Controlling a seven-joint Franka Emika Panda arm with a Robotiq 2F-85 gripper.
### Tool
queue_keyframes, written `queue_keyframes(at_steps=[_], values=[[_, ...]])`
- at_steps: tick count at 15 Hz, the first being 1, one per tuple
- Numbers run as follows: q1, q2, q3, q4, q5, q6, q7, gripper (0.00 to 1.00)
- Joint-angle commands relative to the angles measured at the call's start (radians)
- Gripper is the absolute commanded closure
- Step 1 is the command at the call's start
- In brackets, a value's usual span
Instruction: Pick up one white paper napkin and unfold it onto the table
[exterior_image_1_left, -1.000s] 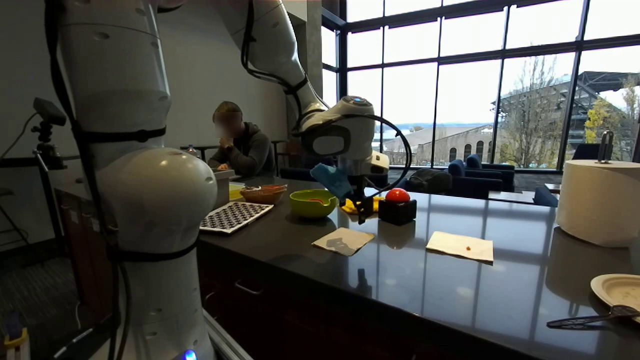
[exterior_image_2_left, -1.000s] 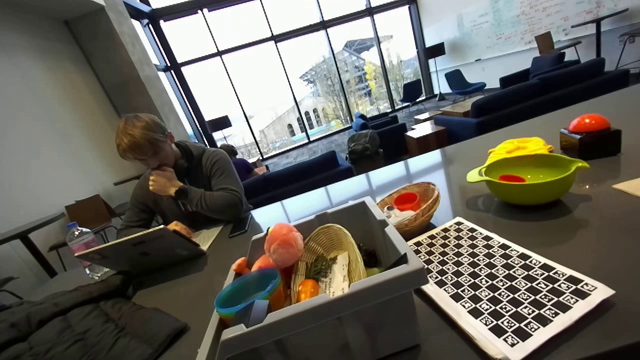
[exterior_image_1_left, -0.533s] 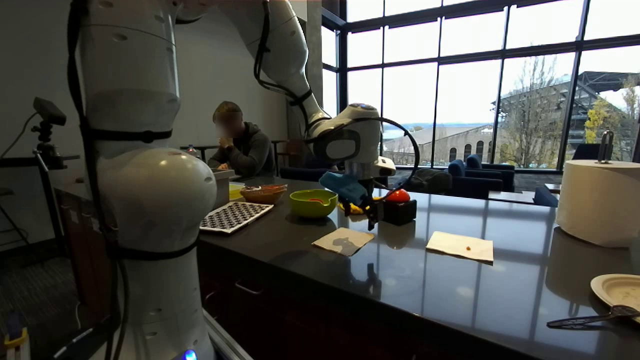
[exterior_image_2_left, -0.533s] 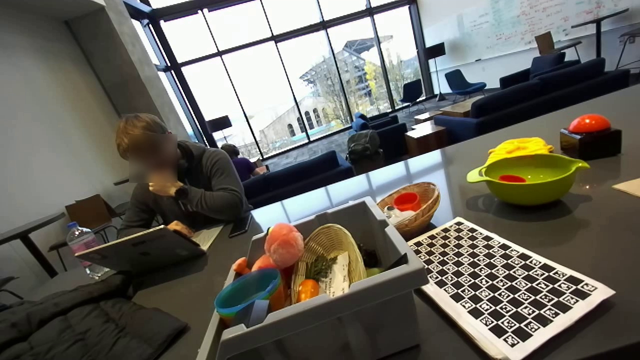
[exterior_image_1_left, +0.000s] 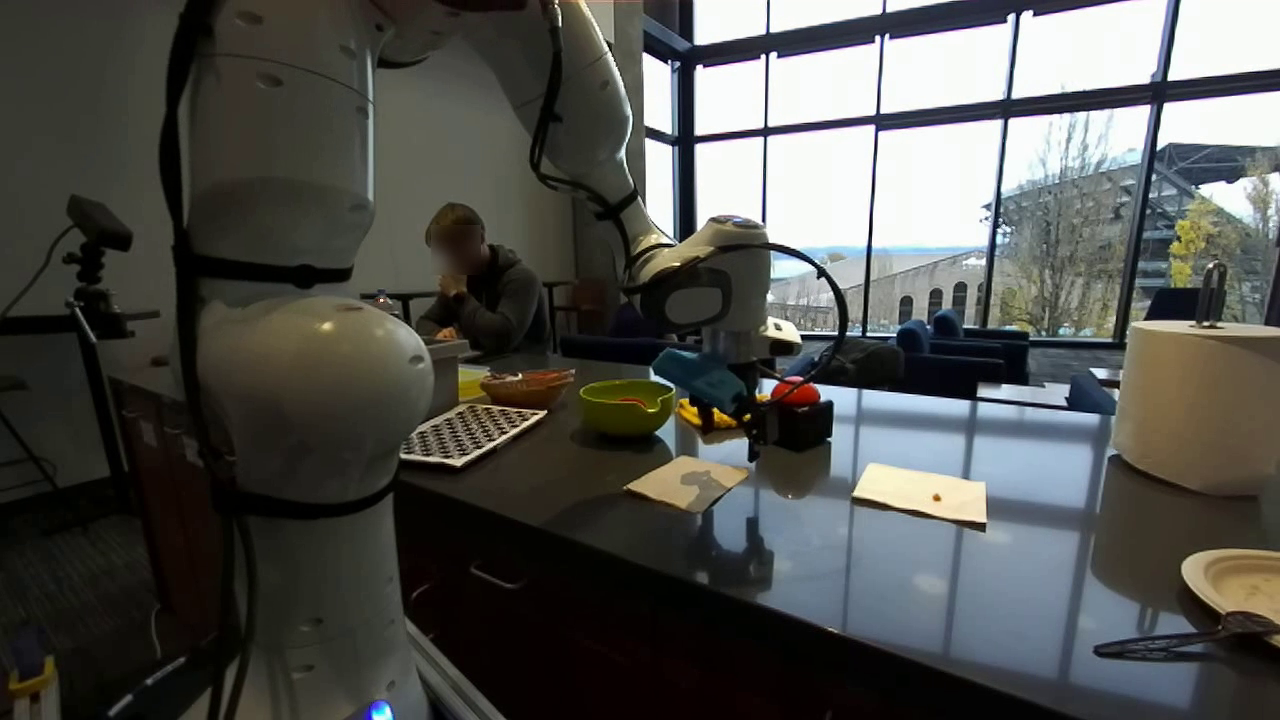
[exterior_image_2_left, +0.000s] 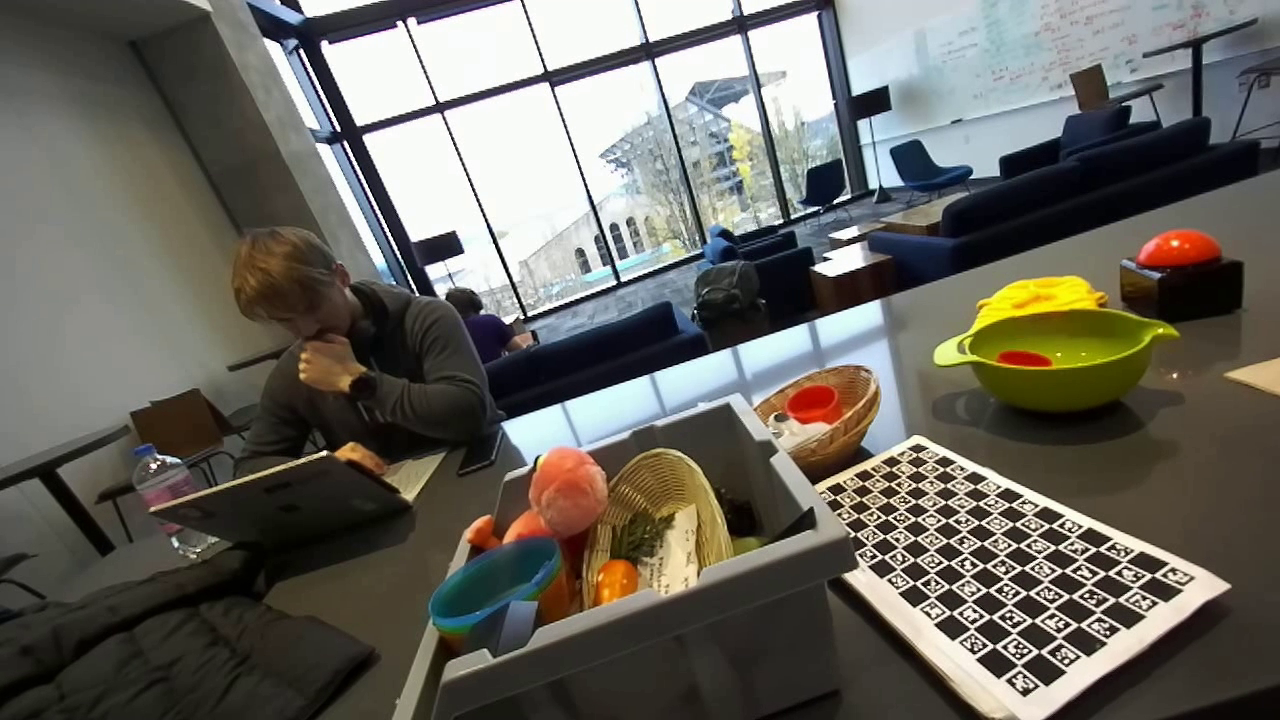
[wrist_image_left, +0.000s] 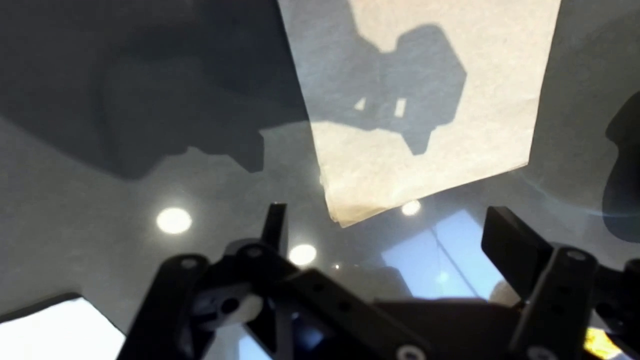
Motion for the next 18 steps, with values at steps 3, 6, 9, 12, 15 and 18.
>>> queue_keyframes(at_steps=[3,6,9,12,15,18], values=[[-0.003,0.071,0.027,0.058,0.074,0.023,-0.024,0.00],[-0.007,0.095,0.034,0.067,0.093,0.019,-0.029,0.00],[-0.011,0.112,0.033,0.071,0.102,0.017,-0.031,0.00],[-0.012,0.123,0.033,0.073,0.105,0.017,-0.030,0.00],[-0.012,0.129,0.033,0.073,0.105,0.018,-0.028,0.00],[-0.012,0.132,0.032,0.072,0.102,0.021,-0.025,0.04]])
